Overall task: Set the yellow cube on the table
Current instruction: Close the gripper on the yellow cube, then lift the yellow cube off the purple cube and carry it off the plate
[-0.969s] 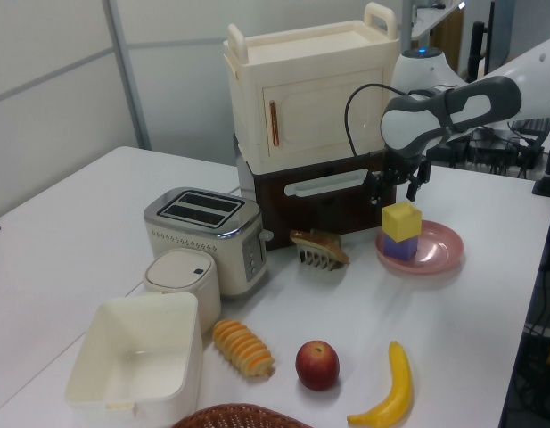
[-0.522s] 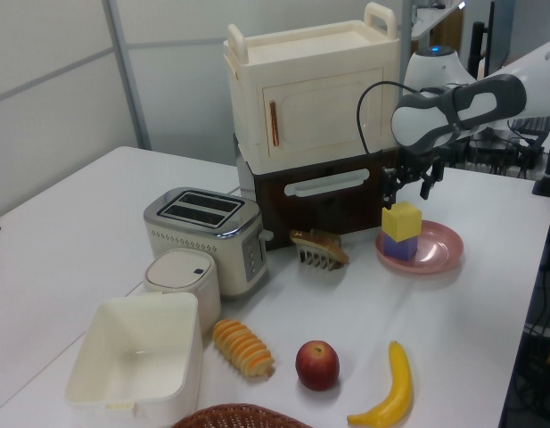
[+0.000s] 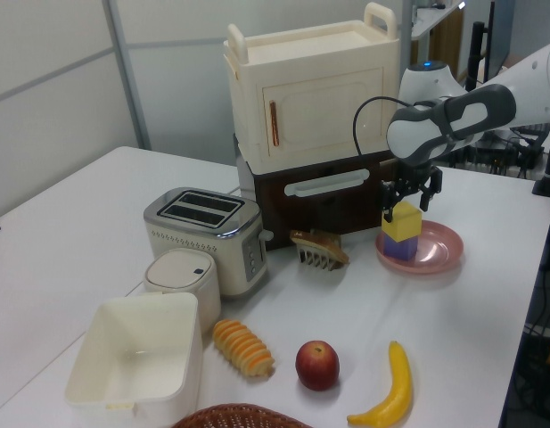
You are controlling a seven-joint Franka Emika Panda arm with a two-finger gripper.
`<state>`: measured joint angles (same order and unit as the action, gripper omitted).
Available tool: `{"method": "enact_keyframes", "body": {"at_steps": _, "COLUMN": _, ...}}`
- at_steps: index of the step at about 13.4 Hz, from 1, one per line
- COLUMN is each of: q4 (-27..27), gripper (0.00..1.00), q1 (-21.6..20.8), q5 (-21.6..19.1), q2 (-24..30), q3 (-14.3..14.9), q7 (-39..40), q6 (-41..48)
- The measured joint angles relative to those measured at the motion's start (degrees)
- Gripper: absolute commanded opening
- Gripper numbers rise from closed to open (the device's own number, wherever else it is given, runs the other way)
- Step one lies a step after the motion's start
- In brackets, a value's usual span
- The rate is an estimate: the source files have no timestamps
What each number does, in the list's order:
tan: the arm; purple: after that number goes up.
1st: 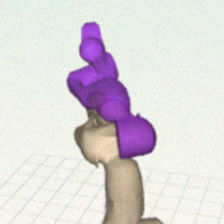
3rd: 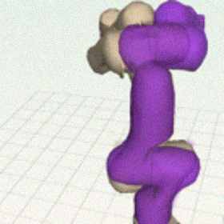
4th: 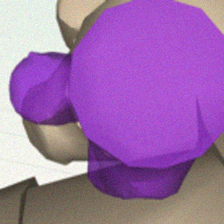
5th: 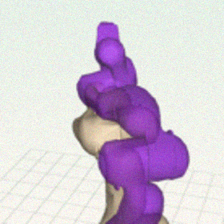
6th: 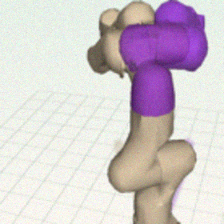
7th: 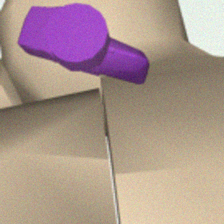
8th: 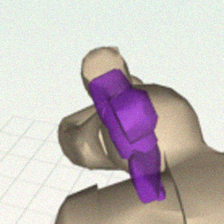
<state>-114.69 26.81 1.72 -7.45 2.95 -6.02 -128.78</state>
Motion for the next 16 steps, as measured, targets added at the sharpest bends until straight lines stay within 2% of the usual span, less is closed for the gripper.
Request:
{"method": "enact_keyframes", "body": {"at_steps": 1, "q4": 0.00, "gripper": 0.13, "q1": -0.05, "q5": 0.71, "q2": -0.11, "q3": -0.03, "q7": 0.01, "q6": -0.01}}
{"method": "enact_keyframes", "body": {"at_steps": 2, "q4": 0.00, "gripper": 0.04, "q1": -0.09, "q5": 1.06, "q2": -0.20, "q3": -0.05, "q7": 0.07, "q6": -0.01}}
{"method": "enact_keyframes", "body": {"at_steps": 10, "q4": 0.77, "gripper": 0.04, "q1": -0.57, "q5": 1.12, "q2": 1.22, "q3": -0.60, "q7": 2.63, "q6": 0.64}}
{"method": "enact_keyframes", "body": {"at_steps": 12, "q4": 1.46, "gripper": 0.05, "q1": -3.13, "q5": 1.10, "q2": 5.62, "q3": -1.14, "q7": 2.64, "q6": 5.22}}
{"method": "enact_keyframes", "body": {"at_steps": 14, "q4": 1.40, "gripper": 0.05, "q1": -8.20, "q5": 1.07, "q2": 9.14, "q3": -1.50, "q7": 2.53, "q6": 10.87}}
{"method": "enact_keyframes", "body": {"at_steps": 16, "q4": 1.23, "gripper": 0.05, "q1": -12.87, "q5": 1.06, "q2": 9.62, "q3": -3.39, "q7": 1.17, "q6": 13.82}}
